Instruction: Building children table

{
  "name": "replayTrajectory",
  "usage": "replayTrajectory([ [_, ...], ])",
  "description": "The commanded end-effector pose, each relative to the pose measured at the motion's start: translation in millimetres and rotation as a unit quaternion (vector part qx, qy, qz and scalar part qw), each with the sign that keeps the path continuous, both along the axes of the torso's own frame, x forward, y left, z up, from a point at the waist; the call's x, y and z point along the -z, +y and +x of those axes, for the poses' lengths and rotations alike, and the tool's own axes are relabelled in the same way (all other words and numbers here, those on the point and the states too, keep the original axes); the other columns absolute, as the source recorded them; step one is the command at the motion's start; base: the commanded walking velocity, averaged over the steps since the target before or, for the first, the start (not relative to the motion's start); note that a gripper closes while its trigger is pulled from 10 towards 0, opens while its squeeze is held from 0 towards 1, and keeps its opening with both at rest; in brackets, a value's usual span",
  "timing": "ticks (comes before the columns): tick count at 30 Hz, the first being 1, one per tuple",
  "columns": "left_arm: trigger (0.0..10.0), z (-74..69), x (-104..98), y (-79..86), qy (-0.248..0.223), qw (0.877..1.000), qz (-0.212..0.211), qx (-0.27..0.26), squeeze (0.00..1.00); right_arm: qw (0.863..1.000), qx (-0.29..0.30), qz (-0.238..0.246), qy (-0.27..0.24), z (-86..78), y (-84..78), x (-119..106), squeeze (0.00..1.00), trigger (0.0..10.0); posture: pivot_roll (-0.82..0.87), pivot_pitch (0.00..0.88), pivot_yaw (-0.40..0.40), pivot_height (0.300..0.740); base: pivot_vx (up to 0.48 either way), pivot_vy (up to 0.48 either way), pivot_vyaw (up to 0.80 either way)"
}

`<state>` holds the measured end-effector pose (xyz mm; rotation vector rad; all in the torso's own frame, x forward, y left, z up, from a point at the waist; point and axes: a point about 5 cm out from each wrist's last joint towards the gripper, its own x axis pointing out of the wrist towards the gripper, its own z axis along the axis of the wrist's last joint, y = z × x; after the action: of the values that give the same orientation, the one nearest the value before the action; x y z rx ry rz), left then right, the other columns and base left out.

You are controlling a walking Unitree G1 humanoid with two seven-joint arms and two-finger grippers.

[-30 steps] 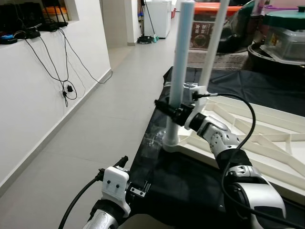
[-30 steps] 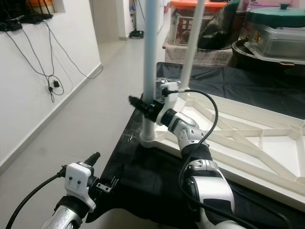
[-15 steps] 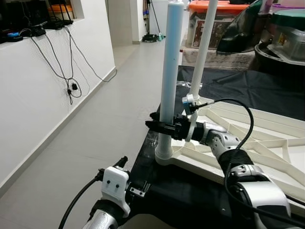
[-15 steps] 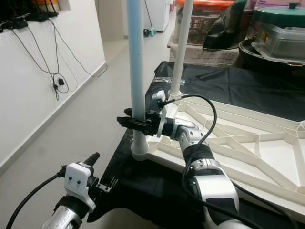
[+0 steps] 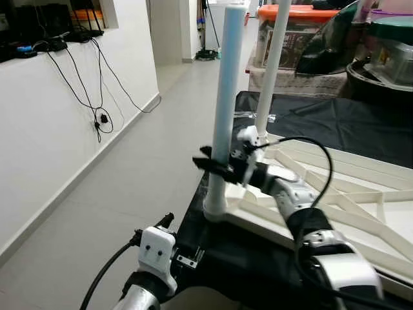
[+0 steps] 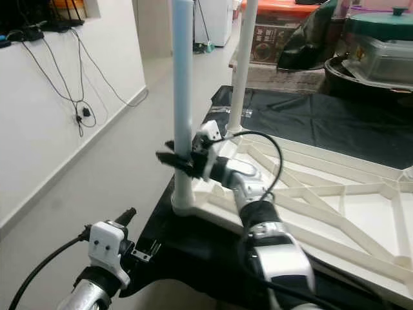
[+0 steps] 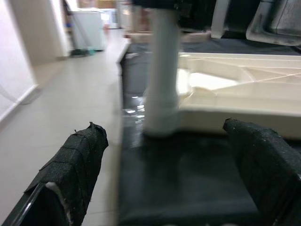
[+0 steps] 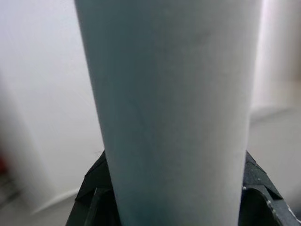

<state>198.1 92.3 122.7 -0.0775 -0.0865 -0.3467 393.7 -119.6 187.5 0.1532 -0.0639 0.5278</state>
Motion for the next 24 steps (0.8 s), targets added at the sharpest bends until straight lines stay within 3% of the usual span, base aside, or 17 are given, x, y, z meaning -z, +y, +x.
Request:
replayTrajectory([
  [1,10.0,-0.5,4.6,2.6,0.013,1.000,0.007,-0.001,0.00,0.975,0.209,0.057,0.046,1.0,-44.0,16.1,0.00,0.0,0.06,0.000,0.020,0.740,0.000,0.000,0.00],
  [2,10.0,-0.4,4.7,2.6,0.013,1.000,0.007,0.000,0.00,0.958,0.275,0.060,0.048,-1.7,-55.9,19.0,0.00,0.0,0.06,0.000,0.020,0.740,0.000,0.000,0.00],
  [3,10.0,-0.4,4.7,2.6,0.013,1.000,0.007,0.000,0.00,0.958,0.275,0.060,0.048,-1.7,-55.9,19.0,0.00,0.0,0.06,0.000,0.020,0.740,0.000,0.000,0.00],
  [4,10.0,-0.3,4.9,2.6,0.013,1.000,0.008,-0.001,0.00,0.937,0.341,0.053,0.055,-8.9,-65.5,24.9,0.00,0.0,0.06,0.000,0.020,0.740,0.000,0.000,0.00],
  [6,10.0,-0.3,4.9,2.6,0.013,1.000,0.008,-0.001,0.00,0.937,0.341,0.053,0.055,-8.9,-65.5,24.9,0.00,0.0,0.06,0.000,0.020,0.740,0.000,0.000,0.00],
  [7,10.0,-0.1,4.6,2.8,0.013,1.000,0.009,-0.001,0.00,0.919,0.387,0.050,0.063,-15.6,-70.7,29.9,0.00,0.0,0.07,0.000,0.018,0.740,0.000,0.000,0.00],
  [8,10.0,-0.1,4.6,2.8,0.013,1.000,0.009,-0.001,0.00,0.919,0.387,0.050,0.063,-15.6,-70.7,29.9,0.00,0.0,0.07,0.000,0.018,0.740,0.000,0.000,0.00],
  [9,10.0,-0.1,4.4,3.2,0.012,1.000,0.009,-0.002,0.00,0.907,0.412,0.040,0.074,-22.4,-67.5,34.8,0.00,0.0,0.07,0.000,0.016,0.740,0.000,0.000,0.00],
  [13,10.0,-0.1,4.1,3.7,0.012,1.000,0.009,-0.003,0.00,0.897,0.431,0.034,0.092,-30.1,-56.5,41.8,0.00,0.0,0.07,0.000,0.016,0.740,0.000,0.000,0.00],
  [14,10.0,0.1,3.9,3.6,0.012,1.000,0.009,-0.003,0.00,0.898,0.429,0.027,0.093,-30.3,-52.4,42.4,0.00,1.1,0.07,0.000,0.016,0.740,0.000,0.000,0.00],
  [15,10.0,0.1,3.8,3.4,0.012,1.000,0.008,-0.003,0.00,0.900,0.424,0.034,0.089,-27.6,-46.1,40.6,0.00,10.0,0.07,0.000,0.013,0.740,0.000,0.000,0.00],
  [17,10.0,0.1,3.8,3.4,0.012,1.000,0.008,-0.003,0.00,0.900,0.424,0.034,0.089,-27.6,-46.1,40.6,0.00,10.0,0.07,0.000,0.013,0.740,0.000,0.000,0.00],
  [18,10.0,0.2,3.8,3.3,0.012,1.000,0.008,-0.003,0.00,0.910,0.405,0.041,0.077,-23.7,-38.6,36.1,0.00,10.0,0.07,0.000,0.013,0.740,0.000,0.000,0.00],
  [19,10.0,0.2,3.8,3.1,0.012,1.000,0.007,-0.003,0.00,0.926,0.369,0.049,0.059,-19.9,-30.7,30.3,1.00,10.0,0.06,0.000,0.015,0.740,0.000,0.000,0.00],
  [21,10.0,0.2,3.8,3.1,0.012,1.000,0.007,-0.003,0.00,0.926,0.369,0.049,0.059,-19.9,-30.7,30.3,1.00,10.0,0.06,0.000,0.015,0.740,0.000,0.000,0.00],
  [22,10.0,0.4,3.5,2.9,0.012,1.000,0.007,-0.004,0.00,0.935,0.345,0.058,0.049,-17.1,-25.6,25.8,1.00,10.0,0.06,0.000,0.012,0.740,0.000,0.000,0.00],
  [24,10.0,0.6,3.4,2.9,0.012,1.000,0.006,-0.004,0.00,0.941,0.332,0.057,0.038,-15.6,-24.4,20.9,1.00,10.0,0.06,0.000,0.012,0.740,0.000,0.000,0.00],
])
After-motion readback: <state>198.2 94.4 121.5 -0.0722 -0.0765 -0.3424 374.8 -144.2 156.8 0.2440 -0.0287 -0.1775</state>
